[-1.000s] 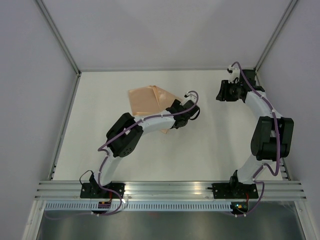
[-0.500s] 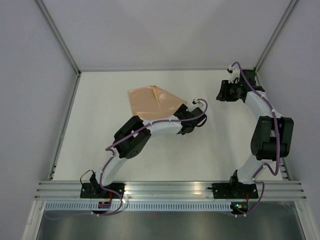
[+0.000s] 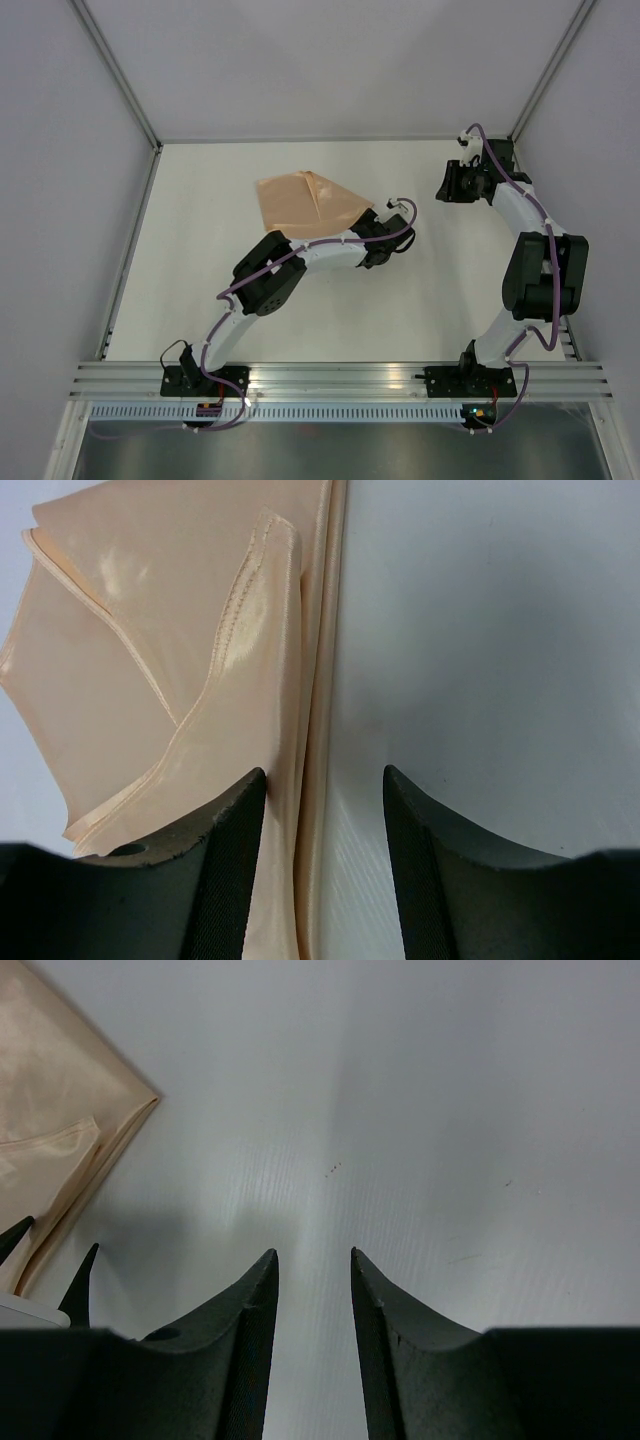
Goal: Fold the napkin, place the utensils inside, and roll it up
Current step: Roll the napkin at the center of the board.
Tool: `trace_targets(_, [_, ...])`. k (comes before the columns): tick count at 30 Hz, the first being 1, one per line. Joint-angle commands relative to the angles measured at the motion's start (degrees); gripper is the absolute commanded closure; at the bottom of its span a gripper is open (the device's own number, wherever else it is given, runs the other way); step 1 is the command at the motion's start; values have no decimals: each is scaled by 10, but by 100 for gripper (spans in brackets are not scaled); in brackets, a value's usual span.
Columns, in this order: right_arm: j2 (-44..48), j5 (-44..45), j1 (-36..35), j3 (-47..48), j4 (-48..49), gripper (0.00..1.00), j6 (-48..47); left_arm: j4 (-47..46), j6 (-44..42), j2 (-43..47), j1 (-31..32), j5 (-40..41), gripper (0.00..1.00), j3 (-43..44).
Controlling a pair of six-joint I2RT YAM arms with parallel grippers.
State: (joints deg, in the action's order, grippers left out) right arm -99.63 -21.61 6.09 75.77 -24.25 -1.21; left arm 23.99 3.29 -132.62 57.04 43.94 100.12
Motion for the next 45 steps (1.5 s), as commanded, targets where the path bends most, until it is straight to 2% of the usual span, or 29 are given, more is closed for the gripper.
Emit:
trace_targets(1, [4,-3,6,-2,4,59,10,4,-25,-12,1,13,44,22])
trace_targets(26, [6,-7,12,-5,6,58,10,12,-20,-26,-15,0,50,24])
trace_targets(45, [3,-11,17,-7,9,59,10,17,-13,-41,-30,-13,66,25])
